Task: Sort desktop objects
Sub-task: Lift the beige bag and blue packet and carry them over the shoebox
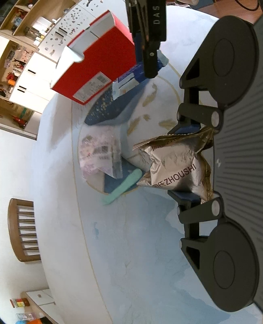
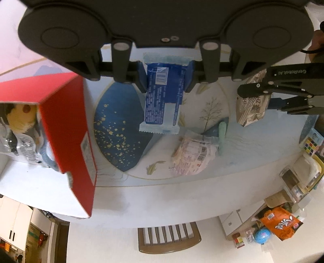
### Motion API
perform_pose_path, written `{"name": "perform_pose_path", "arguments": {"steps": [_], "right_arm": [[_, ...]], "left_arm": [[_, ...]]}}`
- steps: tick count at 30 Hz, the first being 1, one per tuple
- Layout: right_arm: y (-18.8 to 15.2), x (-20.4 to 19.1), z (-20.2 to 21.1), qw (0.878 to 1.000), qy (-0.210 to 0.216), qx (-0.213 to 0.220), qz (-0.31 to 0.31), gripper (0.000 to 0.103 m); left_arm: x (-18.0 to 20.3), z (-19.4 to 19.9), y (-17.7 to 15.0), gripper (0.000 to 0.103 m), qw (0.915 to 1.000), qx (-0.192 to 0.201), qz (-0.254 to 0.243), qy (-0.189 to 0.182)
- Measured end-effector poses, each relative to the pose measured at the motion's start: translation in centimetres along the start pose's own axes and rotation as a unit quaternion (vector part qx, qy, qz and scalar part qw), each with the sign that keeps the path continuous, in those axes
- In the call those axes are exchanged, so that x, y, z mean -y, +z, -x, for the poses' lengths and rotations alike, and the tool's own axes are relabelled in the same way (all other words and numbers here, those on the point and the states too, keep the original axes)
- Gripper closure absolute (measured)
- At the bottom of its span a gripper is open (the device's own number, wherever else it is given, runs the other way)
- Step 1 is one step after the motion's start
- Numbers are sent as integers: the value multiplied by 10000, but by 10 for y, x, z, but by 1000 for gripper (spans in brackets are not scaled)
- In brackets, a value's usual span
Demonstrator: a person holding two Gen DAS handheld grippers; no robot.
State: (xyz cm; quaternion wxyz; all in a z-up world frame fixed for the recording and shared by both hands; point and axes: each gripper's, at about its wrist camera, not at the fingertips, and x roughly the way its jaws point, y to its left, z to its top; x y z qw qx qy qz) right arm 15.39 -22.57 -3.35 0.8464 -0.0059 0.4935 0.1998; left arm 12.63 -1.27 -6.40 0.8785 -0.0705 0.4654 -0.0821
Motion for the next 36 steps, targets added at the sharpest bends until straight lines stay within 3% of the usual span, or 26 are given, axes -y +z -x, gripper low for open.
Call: {"name": "perform_pose_path", "arguments": {"steps": [19,36], "right_arm": [[-6,27,79,9980,385,500,28,65],[5,103,118,9957,194,901,-54,65]], "left_arm": [[74,47,32,51,9979,418,-360,-348],[159,35,75,51,9943,675,-690,-450]]}}
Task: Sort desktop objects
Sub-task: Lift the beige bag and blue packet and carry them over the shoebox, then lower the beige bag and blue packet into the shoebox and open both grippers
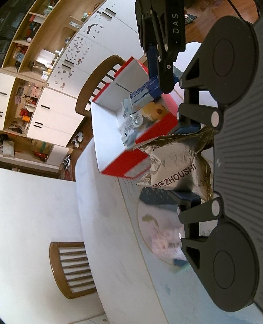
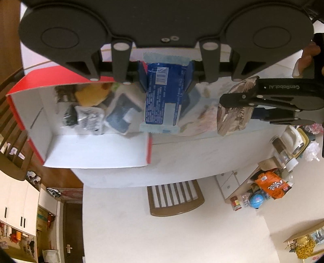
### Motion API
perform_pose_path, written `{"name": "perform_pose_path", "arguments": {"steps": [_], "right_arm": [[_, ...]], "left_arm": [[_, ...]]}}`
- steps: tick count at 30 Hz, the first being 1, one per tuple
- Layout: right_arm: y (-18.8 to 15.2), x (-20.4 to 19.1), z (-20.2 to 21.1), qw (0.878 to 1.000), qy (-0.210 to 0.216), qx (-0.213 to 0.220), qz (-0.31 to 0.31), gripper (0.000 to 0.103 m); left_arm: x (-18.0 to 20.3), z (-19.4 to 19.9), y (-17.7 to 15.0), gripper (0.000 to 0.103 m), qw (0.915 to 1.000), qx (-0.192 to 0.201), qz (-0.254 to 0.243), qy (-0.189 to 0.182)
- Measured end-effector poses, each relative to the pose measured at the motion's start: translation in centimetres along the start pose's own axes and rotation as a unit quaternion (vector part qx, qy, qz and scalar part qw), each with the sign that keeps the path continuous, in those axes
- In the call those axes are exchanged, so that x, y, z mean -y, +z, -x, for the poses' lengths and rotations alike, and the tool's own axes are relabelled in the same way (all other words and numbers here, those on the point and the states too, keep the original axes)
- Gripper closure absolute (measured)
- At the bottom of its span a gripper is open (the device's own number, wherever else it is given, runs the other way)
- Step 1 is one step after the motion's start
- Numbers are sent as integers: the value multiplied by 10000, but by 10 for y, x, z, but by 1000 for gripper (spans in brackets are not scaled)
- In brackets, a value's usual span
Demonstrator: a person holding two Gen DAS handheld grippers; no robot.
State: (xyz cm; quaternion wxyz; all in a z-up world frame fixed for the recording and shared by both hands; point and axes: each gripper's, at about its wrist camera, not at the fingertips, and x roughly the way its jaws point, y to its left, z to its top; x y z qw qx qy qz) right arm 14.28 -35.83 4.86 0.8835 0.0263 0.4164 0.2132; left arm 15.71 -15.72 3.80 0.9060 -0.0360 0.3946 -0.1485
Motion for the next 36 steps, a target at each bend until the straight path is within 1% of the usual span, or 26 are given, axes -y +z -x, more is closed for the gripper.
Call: {"name": "perform_pose_path", "arguments": {"steps": [7,19,29,36], "right_arm": [[4,45,12,9999,-78,68,-30,65],[16,112,18,9998,-172,103,-33,65],[19,163,12,9992,-330,53,-239,65],[18,181,-2,9987,-434,-7,-272,65]], "left_arm": [[36,-23,19,51,9999,23,-114,-14],[91,-62,51,51,9996,10,-288,64],[124,-104,77,51,9981,-152,-597,77],[132,-147,96,51,9962,-444,-739,116]]}}
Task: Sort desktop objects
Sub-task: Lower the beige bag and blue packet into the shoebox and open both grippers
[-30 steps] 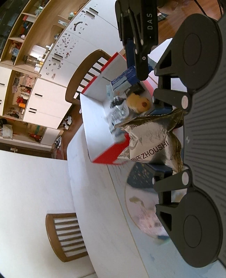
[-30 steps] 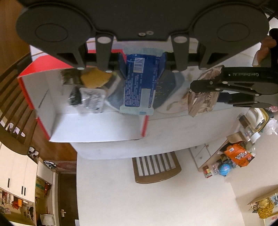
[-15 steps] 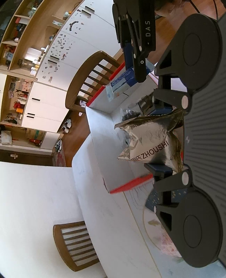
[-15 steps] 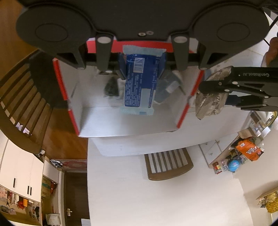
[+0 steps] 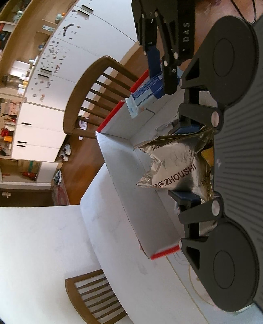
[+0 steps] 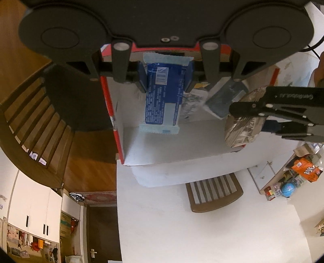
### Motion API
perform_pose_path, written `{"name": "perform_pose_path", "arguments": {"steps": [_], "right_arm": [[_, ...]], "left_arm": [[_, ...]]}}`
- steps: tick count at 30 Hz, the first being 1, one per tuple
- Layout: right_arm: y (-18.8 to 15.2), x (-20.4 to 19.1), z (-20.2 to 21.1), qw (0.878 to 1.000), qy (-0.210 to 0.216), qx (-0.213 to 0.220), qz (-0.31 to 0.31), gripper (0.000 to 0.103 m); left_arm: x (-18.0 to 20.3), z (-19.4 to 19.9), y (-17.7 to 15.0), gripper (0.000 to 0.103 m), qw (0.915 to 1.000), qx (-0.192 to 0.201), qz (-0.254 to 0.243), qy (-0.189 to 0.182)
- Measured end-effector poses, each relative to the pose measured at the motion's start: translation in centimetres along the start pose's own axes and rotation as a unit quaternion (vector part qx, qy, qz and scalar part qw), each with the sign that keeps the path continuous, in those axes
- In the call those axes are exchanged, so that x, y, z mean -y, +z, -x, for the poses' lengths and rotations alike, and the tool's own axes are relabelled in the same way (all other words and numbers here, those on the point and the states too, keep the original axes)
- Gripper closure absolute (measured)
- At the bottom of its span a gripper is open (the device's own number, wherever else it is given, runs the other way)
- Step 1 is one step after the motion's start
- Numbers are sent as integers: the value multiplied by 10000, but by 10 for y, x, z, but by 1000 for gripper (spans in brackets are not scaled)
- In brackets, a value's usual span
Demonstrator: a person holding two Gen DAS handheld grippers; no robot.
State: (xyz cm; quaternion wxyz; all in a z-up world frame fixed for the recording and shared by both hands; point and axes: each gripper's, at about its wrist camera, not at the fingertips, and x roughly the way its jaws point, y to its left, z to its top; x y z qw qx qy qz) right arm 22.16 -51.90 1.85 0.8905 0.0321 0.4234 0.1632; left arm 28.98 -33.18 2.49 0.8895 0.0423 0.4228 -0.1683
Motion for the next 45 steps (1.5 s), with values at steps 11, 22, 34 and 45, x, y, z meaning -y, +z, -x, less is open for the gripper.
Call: {"name": "perform_pose_path", "arguments": {"steps": [11,22,34,45], "right_arm": [[0,5,-33,9996,-59,-289,33,65],[6,0,-68,9964,-403,-739,77,65],[-1,-6,-84,9939,-246,-1064,164,66],[-5,-5,-85,9939,-230,-1071,136,61]], "left_arm": [[1,-59,13,51,9980,-581,-226,53],[1,-94,14,50,9948,-960,-330,124],[0,-111,10,49,9922,-1146,-477,95],[-5,-114,12,36,9931,-1124,-342,42]]}}
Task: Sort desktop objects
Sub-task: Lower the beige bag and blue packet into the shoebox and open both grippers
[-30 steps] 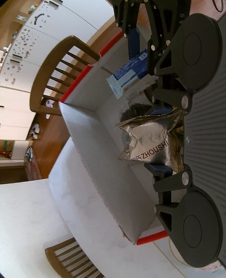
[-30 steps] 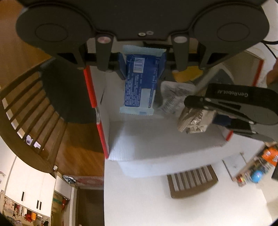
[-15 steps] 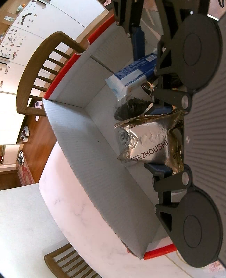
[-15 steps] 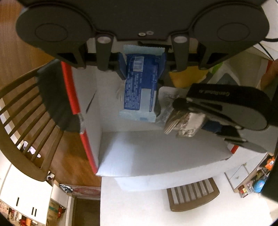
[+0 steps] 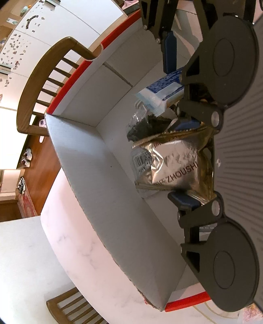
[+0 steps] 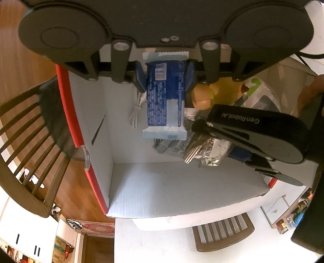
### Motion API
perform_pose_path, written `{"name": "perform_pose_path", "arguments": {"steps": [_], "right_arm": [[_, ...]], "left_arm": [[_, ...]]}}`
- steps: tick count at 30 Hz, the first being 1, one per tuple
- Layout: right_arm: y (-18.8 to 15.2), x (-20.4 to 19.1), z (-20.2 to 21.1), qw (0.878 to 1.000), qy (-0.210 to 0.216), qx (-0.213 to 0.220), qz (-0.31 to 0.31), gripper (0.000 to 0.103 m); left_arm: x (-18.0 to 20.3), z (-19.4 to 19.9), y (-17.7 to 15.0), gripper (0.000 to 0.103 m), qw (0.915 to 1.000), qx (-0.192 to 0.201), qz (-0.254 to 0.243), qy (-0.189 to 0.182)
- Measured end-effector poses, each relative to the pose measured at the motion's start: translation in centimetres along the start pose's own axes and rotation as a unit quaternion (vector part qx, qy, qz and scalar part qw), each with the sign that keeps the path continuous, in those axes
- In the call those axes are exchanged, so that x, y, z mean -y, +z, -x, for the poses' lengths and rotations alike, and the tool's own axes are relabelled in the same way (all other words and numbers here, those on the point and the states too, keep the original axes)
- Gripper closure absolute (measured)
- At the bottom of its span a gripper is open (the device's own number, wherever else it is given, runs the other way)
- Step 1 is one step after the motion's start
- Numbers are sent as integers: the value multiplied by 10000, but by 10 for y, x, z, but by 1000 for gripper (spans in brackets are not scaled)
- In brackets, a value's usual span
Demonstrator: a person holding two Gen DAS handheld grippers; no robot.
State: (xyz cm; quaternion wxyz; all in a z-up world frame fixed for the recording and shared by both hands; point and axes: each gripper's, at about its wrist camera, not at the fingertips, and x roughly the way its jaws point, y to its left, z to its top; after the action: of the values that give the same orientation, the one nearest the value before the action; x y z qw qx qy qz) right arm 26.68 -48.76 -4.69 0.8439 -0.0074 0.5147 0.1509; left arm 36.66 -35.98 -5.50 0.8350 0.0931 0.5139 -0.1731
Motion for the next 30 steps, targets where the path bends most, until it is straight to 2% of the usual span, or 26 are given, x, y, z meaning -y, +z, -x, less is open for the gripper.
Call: {"name": "perform_pose_path", "arguments": {"steps": [6,7,9,18,30], "right_arm": [[-2,1,7,9999,8,108,23,59],[-2,1,8,9999,5,114,30,57],[-3,1,11,9999,46,157,32,45],[-3,-4,34,9990,143,413,46,45],[-7,-9,65,9967,332,726,150,45]], "left_arm": [[-7,9,-3,24,9997,119,171,-87],[-8,12,-3,24,9997,159,183,-100],[-9,18,-4,23,9995,231,208,-116],[-11,50,-10,23,9976,560,361,-163],[-7,101,-32,23,9929,1033,586,-103]]}}
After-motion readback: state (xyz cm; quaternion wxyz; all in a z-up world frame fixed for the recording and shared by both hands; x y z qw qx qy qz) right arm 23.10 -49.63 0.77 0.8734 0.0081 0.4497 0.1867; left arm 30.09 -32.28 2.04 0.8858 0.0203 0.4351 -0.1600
